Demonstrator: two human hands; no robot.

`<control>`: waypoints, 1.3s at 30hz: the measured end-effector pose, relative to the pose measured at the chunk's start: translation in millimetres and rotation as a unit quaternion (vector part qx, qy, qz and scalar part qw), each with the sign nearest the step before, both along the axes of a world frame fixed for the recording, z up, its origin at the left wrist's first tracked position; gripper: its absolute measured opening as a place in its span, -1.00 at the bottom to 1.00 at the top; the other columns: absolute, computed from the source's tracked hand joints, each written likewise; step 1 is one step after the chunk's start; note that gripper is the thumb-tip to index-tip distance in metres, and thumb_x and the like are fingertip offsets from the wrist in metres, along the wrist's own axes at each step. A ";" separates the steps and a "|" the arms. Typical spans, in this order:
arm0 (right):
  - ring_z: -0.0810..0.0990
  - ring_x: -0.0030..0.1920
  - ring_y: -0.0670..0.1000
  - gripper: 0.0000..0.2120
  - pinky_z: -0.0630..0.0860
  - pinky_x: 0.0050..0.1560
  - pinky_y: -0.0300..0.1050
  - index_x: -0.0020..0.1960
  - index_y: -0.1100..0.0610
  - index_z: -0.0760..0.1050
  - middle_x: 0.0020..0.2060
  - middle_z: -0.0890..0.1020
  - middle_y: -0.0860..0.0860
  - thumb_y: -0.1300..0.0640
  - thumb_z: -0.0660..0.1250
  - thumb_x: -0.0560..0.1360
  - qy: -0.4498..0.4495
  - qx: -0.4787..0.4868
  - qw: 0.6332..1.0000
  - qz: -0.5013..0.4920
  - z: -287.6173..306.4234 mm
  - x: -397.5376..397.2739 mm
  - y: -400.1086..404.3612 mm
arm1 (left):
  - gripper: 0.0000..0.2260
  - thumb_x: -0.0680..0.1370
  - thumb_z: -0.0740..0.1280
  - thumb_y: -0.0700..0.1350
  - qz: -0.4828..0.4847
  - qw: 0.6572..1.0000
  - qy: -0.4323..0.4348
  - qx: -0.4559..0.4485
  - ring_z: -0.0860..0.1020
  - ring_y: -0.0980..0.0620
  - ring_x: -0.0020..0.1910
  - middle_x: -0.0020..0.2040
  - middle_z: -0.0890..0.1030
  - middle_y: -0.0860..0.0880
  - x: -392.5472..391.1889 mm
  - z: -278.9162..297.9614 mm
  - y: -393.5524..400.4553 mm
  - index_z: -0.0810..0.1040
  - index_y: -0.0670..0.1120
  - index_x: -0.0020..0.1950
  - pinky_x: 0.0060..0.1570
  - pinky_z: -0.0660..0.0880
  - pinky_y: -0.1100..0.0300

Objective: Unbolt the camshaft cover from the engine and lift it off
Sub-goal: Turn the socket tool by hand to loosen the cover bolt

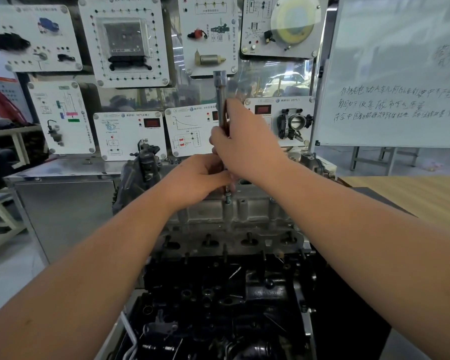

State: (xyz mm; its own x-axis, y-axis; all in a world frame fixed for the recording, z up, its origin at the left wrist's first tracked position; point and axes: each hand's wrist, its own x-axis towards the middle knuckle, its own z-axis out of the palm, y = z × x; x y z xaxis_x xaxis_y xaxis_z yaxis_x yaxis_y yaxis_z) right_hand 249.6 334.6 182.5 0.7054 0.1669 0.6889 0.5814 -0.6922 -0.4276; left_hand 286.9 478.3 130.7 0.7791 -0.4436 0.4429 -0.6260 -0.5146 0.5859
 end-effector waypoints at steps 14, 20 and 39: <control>0.70 -0.22 0.10 -0.76 0.66 -0.17 0.10 0.27 0.16 0.39 -0.15 0.66 0.11 0.17 0.25 0.62 -0.020 0.012 1.000 0.017 2.0 -0.3 -3.8 | -0.73 0.54 0.39 0.15 0.007 0.999 0.029 -0.016 0.65 -0.30 0.03 -0.10 0.75 0.01 -8.0 2.8 -3.4 0.67 -0.03 0.04 0.22 0.51 -0.27; 0.70 -0.23 0.11 -0.62 0.66 -0.19 0.12 0.42 0.15 0.29 -0.14 0.66 0.12 0.22 0.24 0.62 -0.025 0.041 0.999 0.021 0.7 -0.3 -5.9 | -0.80 0.67 0.31 0.02 0.026 0.999 0.027 -0.007 0.68 0.01 -0.03 -0.11 0.74 0.12 -5.6 1.2 -5.9 0.65 -0.06 0.11 0.18 0.56 -0.09; 0.70 -0.17 0.17 -0.94 0.62 -0.20 0.19 0.03 0.19 0.36 -0.23 0.63 0.16 0.24 0.20 0.57 0.000 0.022 1.000 0.009 -1.6 0.2 0.8 | -0.71 0.56 0.45 0.07 0.035 0.999 0.017 -0.023 0.37 0.17 -0.50 -0.42 0.57 -0.04 -1.4 -2.3 -4.0 0.61 -0.13 -0.20 -0.38 0.29 0.27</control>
State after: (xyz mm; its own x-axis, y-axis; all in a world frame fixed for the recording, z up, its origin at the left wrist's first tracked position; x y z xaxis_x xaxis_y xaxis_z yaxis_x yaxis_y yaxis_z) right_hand 249.8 335.4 180.9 0.7030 0.1490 0.6954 0.5931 -0.6623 -0.4578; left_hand 285.5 474.4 128.5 0.8227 -0.3667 0.4343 -0.5684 -0.5290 0.6301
